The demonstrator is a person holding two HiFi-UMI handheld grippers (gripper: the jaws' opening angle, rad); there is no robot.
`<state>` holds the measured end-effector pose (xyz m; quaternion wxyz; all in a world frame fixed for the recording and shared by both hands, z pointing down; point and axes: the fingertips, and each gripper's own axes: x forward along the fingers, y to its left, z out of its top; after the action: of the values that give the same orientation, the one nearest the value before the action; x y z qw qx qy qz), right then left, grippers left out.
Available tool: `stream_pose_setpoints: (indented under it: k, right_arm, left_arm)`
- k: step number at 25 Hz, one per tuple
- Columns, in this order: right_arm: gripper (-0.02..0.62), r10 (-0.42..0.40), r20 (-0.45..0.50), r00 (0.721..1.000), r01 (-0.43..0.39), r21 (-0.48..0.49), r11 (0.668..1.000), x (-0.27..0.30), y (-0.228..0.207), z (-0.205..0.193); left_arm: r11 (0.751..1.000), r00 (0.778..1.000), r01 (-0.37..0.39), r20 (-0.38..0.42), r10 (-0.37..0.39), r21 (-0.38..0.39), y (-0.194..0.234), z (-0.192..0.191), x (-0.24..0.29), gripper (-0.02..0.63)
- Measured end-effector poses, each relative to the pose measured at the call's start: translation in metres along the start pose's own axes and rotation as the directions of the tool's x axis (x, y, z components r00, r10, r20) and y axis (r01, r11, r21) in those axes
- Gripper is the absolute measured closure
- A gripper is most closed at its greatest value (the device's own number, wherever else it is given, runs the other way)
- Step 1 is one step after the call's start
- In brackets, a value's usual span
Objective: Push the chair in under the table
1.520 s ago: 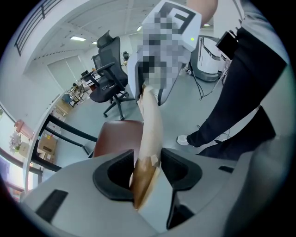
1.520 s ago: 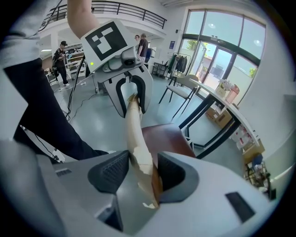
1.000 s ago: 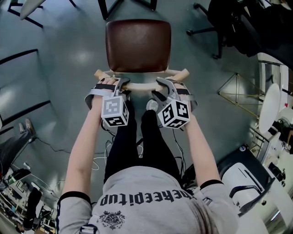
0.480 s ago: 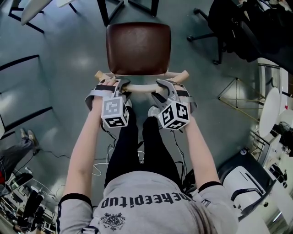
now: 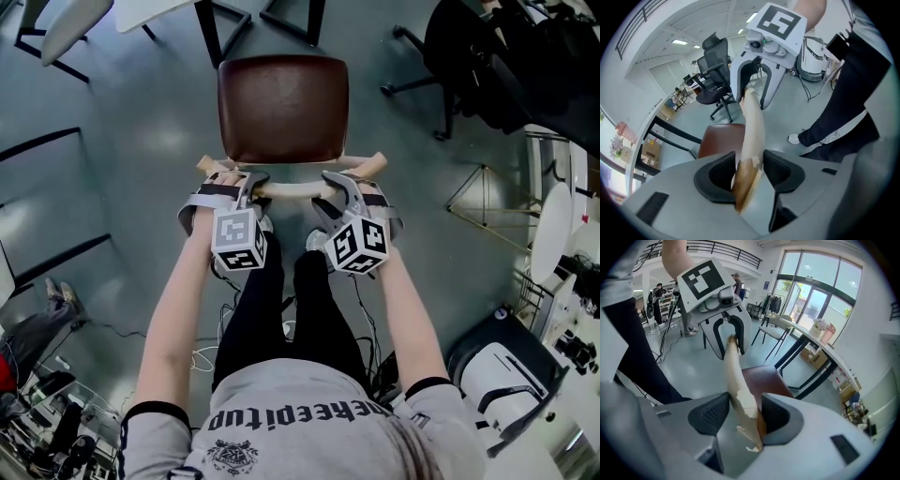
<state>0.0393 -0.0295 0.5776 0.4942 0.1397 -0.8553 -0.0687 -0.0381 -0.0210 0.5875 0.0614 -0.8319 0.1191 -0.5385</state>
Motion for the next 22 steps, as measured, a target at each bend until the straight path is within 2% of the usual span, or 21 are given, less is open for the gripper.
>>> stream_pose_setpoints:
  k: [13, 22]
  right_arm:
    - [0.37, -0.05, -0.029, 0.998, 0.051, 0.04, 0.998, 0.024, -0.038, 0.015]
    - [0.367, -0.052, -0.029, 0.998, 0.053, 0.039, 0.998, 0.03, -0.05, 0.017]
  left_arm:
    - [0.999, 1.0, 0.01, 0.021, -0.01, 0.042, 0.044, -0.016, 0.007, 0.413]
    - [0.999, 1.0, 0.004, 0.029, -0.006, 0.048, 0.057, -0.017, 0.009, 0.413]
